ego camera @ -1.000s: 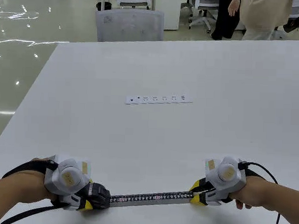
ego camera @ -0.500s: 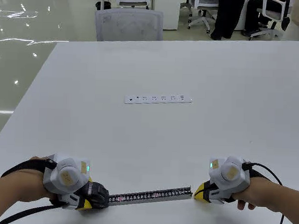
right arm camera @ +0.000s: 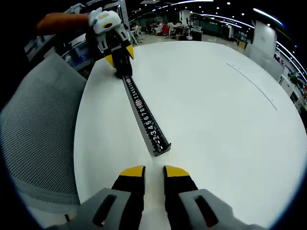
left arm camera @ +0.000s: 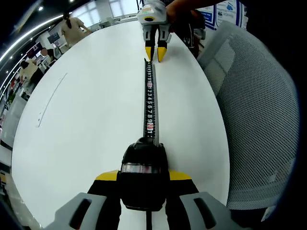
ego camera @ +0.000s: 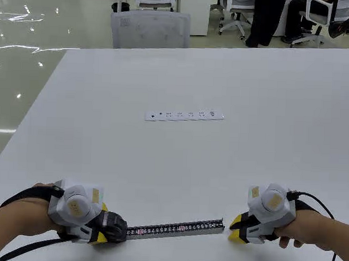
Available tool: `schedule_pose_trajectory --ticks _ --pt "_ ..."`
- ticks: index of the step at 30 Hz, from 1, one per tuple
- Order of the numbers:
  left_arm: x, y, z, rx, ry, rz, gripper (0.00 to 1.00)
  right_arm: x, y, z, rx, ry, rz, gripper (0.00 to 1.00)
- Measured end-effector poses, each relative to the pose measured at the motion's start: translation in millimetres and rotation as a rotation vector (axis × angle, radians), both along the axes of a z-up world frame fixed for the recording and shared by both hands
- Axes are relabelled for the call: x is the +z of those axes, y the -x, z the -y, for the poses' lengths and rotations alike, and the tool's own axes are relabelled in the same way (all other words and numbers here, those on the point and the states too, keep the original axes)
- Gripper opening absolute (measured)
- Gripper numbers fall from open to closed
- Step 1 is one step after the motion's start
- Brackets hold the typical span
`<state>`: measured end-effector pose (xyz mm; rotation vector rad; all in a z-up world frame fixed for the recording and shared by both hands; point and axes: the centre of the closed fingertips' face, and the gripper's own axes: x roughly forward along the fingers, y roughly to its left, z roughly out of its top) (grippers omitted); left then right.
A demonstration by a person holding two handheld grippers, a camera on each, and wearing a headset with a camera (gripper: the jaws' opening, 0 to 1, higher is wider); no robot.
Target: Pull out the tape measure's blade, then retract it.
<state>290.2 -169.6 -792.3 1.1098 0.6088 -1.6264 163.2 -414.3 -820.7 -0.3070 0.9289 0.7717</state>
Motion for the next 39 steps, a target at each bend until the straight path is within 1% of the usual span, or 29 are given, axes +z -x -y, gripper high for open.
schedule_pose_trajectory --ticks 4,6,7,8,9,10,12,13,14,15,16,17,18,20,23,24,25,26,27,28,29,30,31,33,35,36,37,38,39 --pt "-0.3 -1.3 1.2 0.021 0.001 0.006 0.33 4.5 1.3 0.3 -0.03 -0.014 0.004 0.18" --pt "-0.3 -4.7 0.3 0.084 0.018 -0.007 0.34 7.2 1.0 1.8 -0.063 -0.027 0.009 0.2" --pt "-0.4 -7.7 0.9 0.089 0.041 0.006 0.37 8.1 1.4 2.5 -0.077 -0.033 0.006 0.22" --pt "-0.6 -12.8 -0.2 0.119 0.069 0.024 0.41 8.8 2.8 4.7 -0.095 -0.032 0.002 0.23" --pt "-1.9 -15.5 -3.2 0.161 0.073 0.018 0.44 9.4 3.4 6.2 -0.1 -0.024 0.01 0.26" --pt "-2.5 -16.7 -5.5 0.198 0.079 0.007 0.49 10.5 3.8 7.3 -0.102 -0.017 0.024 0.29" --pt "-1.3 -15.0 -9.8 0.249 0.12 -0.032 0.53 13.7 7.3 8.0 -0.112 -0.023 0.039 0.35" --pt "-0.8 -13.7 -13.6 0.301 0.138 -0.066 0.56 17.4 9.9 7.2 -0.122 -0.031 0.043 0.36" --pt "0.7 -14.8 -14.7 0.327 0.161 -0.071 0.61 19.3 11.3 7.2 -0.13 -0.033 0.051 0.39" --pt "3.6 -20.1 -15.3 0.36 0.211 -0.056 0.69 20.3 13.2 8.1 -0.139 -0.035 0.061 0.41" --pt "4.5 -18.7 -17.5 0.389 0.225 -0.072 0.79 21.4 13.8 9.0 -0.15 -0.035 0.074 0.44" --pt "4.1 -16.2 -21.9 0.423 0.222 -0.104 0.83 22.3 14.6 9.9 -0.161 -0.037 0.084 0.49" --pt "3.0 -15.4 -27.5 0.464 0.223 -0.128 0.84 23.2 17.2 10.6 -0.176 -0.044 0.087 0.52" --pt "3.9 -14.6 -34.0 0.495 0.241 -0.137 0.88 24.2 20.5 12.3 -0.196 -0.05 0.097 0.58" --pt "8.4 -12.5 -43.6 0.562 0.297 -0.154 0.99 27.5 27.0 15.2 -0.24 -0.06 0.12 0.67" --pt "10.4 -10.6 -47.1 0.591 0.304 -0.171 1.0 28.8 28.4 16.5 -0.258 -0.063 0.128 0.7" --pt "14.5 -8.3 -48.4 0.622 0.336 -0.206 1.0 31.1 30.5 16.6 -0.288 -0.085 0.135 0.73" --pt "17.5 -8.0 -50.2 0.645 0.355 -0.221 1.0 32.3 32.7 17.7 -0.302 -0.087 0.141 0.77" --pt "19.4 -7.9 -52.7 0.666 0.368 -0.23 1.0 32.8 34.5 19.2 -0.311 -0.083 0.15 0.81" --pt "19.8 -6.8 -56.9 0.691 0.374 -0.244 1.0 32.4 36.4 27.0 -0.355 -0.048 0.168 0.86" --pt "21.0 -6.0 -59.5 0.702 0.382 -0.248 1.0 32.6 37.6 30.4 -0.371 -0.029 0.183 0.93" --pt "21.9 -5.5 -62.2 0.707 0.39 -0.243 1.0 33.4 39.9 31.2 -0.386 -0.031 0.19 0.97" --pt "23.8 -3.2 -65.0 0.71 0.406 -0.243 1.0 35.4 42.9 30.3 -0.401 -0.051 0.199 1.0" --pt "25.7 3.2 -68.5 0.716 0.419 -0.237 1.0 38.0 48.0 36.3 -0.431 -0.04 0.222 1.0" --pt "26.1 4.6 -72.7 0.727 0.422 -0.204 1.0 43.1 51.3 36.7 -0.46 -0.078 0.236 1.0" --pt "27.3 2.6 -75.4 0.743 0.437 -0.202 1.0 44.6 55.0 38.7 -0.466 -0.08 0.24 1.0" --pt "28.0 2.9 -77.0 0.766 0.445 -0.213 1.0 45.3 58.0 40.5 -0.464 -0.067 0.248 1.0" --pt "31.4 3.9 -77.3 0.779 0.469 -0.216 1.0 46.3 62.3 42.6 -0.46 -0.052 0.256 1.0" --pt "35.2 2.9 -77.4 0.781 0.495 -0.197 1.0 47.1 65.4 42.7 -0.463 -0.058 0.255 1.0"
